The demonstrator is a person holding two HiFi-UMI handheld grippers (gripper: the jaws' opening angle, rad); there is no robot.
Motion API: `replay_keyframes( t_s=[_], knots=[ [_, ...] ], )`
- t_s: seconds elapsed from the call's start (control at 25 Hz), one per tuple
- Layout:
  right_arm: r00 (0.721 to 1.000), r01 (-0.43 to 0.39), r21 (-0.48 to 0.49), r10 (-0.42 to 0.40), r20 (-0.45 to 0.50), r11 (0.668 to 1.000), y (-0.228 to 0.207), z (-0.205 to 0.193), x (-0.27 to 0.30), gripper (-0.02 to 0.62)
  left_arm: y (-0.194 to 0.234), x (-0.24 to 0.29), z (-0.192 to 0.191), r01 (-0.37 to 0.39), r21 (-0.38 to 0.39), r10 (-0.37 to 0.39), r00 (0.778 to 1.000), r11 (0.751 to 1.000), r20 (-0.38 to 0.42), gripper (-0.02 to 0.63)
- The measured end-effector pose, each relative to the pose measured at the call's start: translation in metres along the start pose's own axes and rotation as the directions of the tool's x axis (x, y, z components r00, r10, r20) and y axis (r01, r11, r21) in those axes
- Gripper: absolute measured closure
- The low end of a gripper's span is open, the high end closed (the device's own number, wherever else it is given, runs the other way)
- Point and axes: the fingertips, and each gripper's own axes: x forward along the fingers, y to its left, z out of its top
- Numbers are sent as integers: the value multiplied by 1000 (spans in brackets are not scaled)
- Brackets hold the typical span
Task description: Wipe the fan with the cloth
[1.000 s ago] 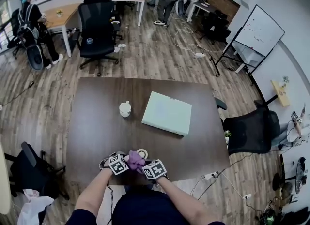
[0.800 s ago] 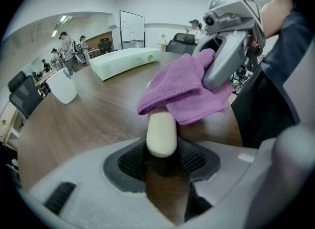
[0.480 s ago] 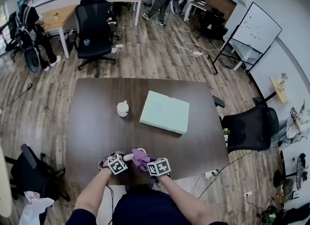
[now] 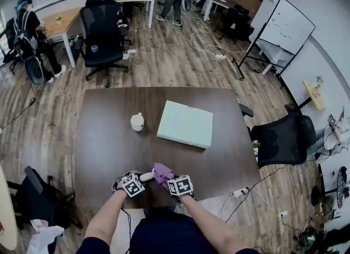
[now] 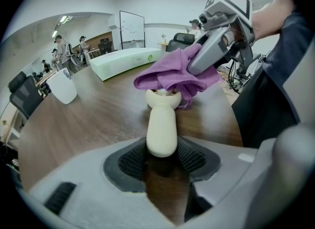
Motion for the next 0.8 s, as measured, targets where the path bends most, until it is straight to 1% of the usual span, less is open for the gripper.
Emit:
replay_keyframes(
  t_s=[0.36, 0.64, 0.8],
  knots=[
    [998, 68, -54, -68, 1, 996, -8, 16, 4, 460, 2, 0, 1, -12, -2, 12, 1000, 1000, -2, 413],
    [997, 74, -96, -74, 0, 993, -12, 26, 7, 460, 1, 3, 1, -12, 2, 12, 1000, 1000, -7, 413],
    [997, 76, -137, -76, 2, 988, -11, 33, 12, 460, 0, 3, 1, -4, 3, 4, 1000, 1000, -11, 413]
  ],
)
